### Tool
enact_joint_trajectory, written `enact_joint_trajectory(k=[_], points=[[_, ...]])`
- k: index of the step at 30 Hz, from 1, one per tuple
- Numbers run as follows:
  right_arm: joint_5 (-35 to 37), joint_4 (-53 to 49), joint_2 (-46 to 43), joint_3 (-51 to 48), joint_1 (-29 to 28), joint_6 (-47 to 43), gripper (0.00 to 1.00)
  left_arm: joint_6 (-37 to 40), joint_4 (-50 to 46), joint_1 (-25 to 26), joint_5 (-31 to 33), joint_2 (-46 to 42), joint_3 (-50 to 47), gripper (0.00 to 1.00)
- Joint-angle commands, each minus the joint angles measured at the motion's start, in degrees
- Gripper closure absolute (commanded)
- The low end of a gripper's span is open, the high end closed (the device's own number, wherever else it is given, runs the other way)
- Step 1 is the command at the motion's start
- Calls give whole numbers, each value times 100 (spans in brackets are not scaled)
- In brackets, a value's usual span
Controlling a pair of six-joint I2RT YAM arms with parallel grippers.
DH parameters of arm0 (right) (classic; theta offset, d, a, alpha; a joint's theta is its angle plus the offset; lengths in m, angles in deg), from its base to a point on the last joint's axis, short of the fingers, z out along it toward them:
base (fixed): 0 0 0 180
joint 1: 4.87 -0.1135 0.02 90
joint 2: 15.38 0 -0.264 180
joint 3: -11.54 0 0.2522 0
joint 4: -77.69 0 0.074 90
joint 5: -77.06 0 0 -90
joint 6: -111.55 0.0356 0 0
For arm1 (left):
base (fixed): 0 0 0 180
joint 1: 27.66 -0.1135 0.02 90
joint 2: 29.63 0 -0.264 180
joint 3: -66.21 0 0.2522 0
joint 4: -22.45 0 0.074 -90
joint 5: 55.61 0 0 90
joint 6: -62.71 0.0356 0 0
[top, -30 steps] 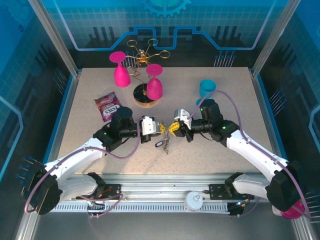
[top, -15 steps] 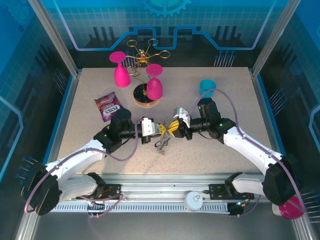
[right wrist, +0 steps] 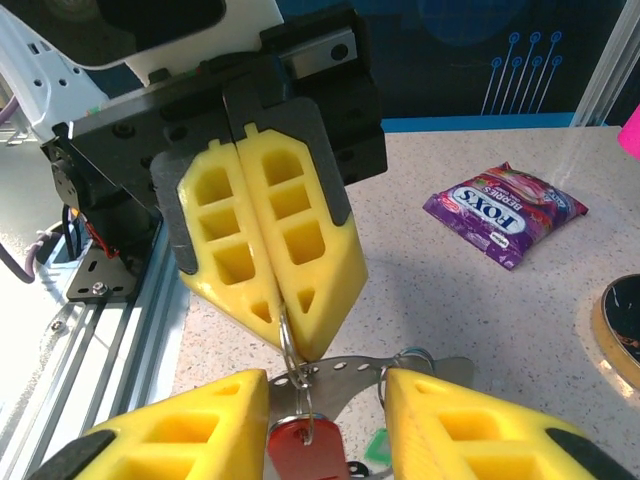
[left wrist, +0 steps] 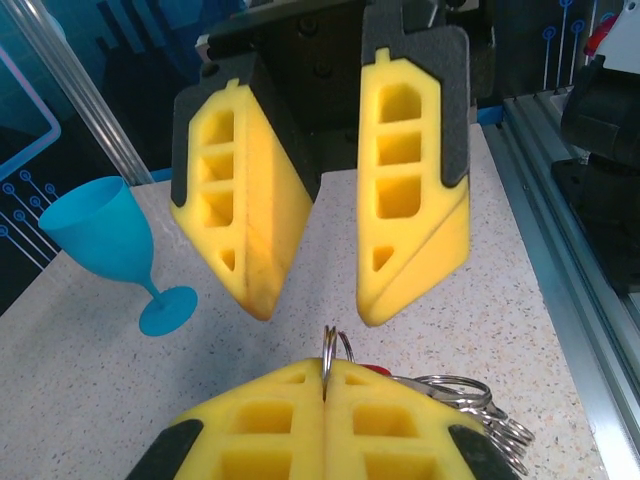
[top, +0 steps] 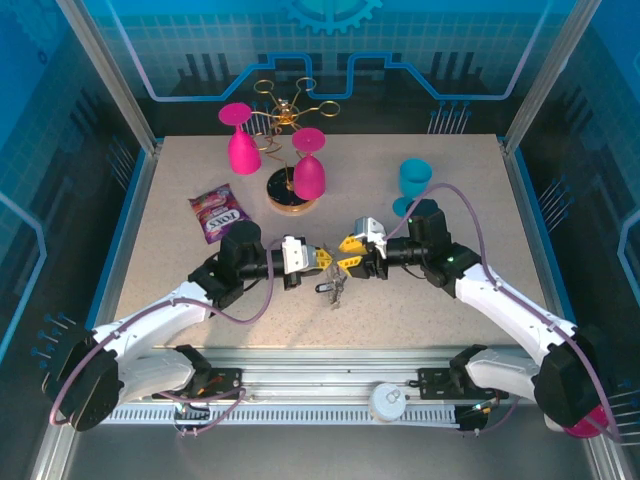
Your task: Put the keys on the keyring
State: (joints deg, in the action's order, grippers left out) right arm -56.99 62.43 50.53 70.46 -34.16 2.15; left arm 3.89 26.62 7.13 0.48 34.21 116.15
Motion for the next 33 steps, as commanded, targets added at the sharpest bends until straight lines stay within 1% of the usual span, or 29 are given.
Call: enact_joint_trajectory(k=[1,4,10,16,19,20,23,24,29,33], points=[[-162,189,105,16,-64,-185,64,-152,390,36,-247,-107,-32,100],[-191,276,196,49,-93,-184,67,-199,456,35,-265,-66,-24,100],[-242,573,280,43,-127,-83,76,-213,501,30,-283,-4,3,100],[-305,692,246,1,-128,-47,90,-235,527,29,-266,22,-6,100],[-361,657,188,-13,-126,-94,100,-244,493,35,-158,24,3,100],[-322,562,169,1,-128,-143,100,-248,459,30,-73,17,11,98],[-93,-39,137,201,-142,-419,100,-118,174,29,160,-43,74,85],[14,-330,141,309,-159,-548,100,-47,-22,33,226,-55,134,84],[470,-1724,281,948,-306,-1161,100,343,-912,39,378,-65,462,84],[844,-2246,394,1254,-484,-1443,100,471,-1210,61,379,-22,599,85]])
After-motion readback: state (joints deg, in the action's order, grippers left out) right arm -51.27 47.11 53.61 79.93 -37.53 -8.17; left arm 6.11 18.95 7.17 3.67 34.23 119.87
